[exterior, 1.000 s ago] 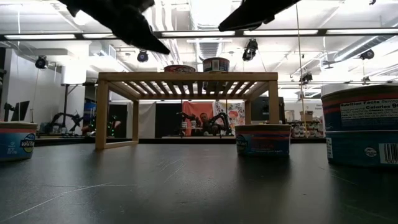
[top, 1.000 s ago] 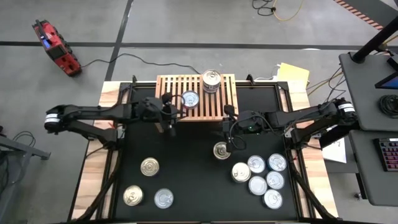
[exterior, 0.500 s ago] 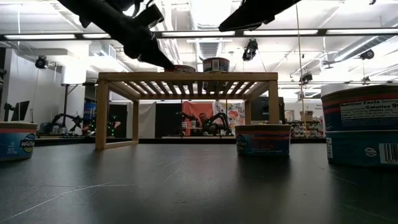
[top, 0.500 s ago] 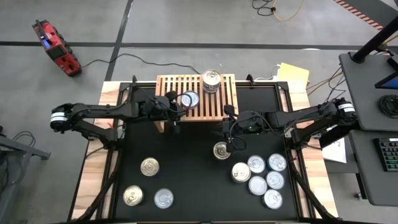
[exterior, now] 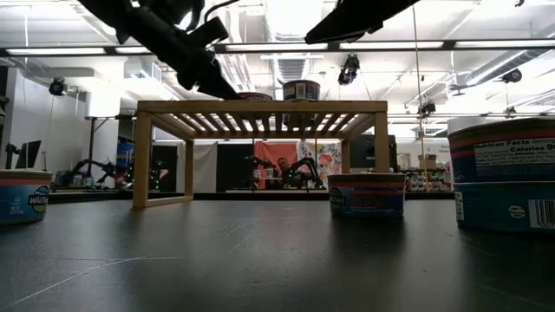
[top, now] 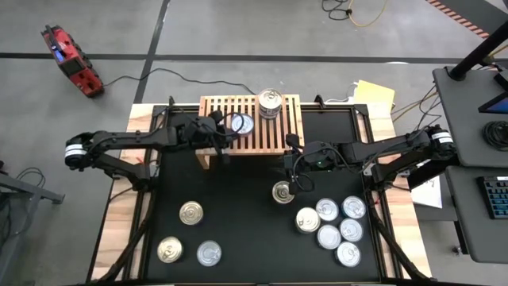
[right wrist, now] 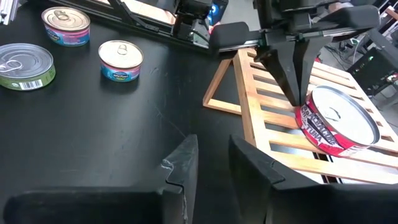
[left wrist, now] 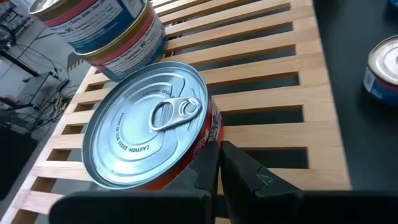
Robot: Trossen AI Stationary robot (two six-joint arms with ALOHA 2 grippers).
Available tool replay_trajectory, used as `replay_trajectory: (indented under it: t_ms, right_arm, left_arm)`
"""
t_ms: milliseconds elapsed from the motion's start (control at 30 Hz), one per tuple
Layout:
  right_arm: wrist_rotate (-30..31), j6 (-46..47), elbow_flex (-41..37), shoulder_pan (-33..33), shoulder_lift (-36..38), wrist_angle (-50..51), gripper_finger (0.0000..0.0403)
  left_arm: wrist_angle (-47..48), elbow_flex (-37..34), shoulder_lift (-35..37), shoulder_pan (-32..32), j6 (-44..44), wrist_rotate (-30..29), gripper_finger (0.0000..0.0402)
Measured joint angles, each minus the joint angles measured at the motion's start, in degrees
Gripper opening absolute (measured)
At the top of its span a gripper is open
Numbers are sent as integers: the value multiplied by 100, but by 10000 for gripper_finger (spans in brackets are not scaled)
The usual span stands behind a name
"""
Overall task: Stack canned seafood by type on shelf
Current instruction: Put the red tuna can on the shelf
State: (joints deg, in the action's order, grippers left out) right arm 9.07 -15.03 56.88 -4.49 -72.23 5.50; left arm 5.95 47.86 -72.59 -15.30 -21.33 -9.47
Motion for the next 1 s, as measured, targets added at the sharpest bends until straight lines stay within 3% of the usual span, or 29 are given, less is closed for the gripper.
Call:
replay_trajectory:
  t_ms: [233, 700, 1000]
  right_arm:
    - [1, -2, 0, 0, -2, -2, 68]
    - [0, 0, 0, 0, -7, -24, 93]
    - [-1, -15, -17, 0, -7, -21, 77]
  left_arm:
    - [-211, 0, -232, -147, -78, 2, 0]
    - [-502, 9, -425, -264, -125, 15, 0]
    - [-550, 0, -397, -296, -169, 70, 0]
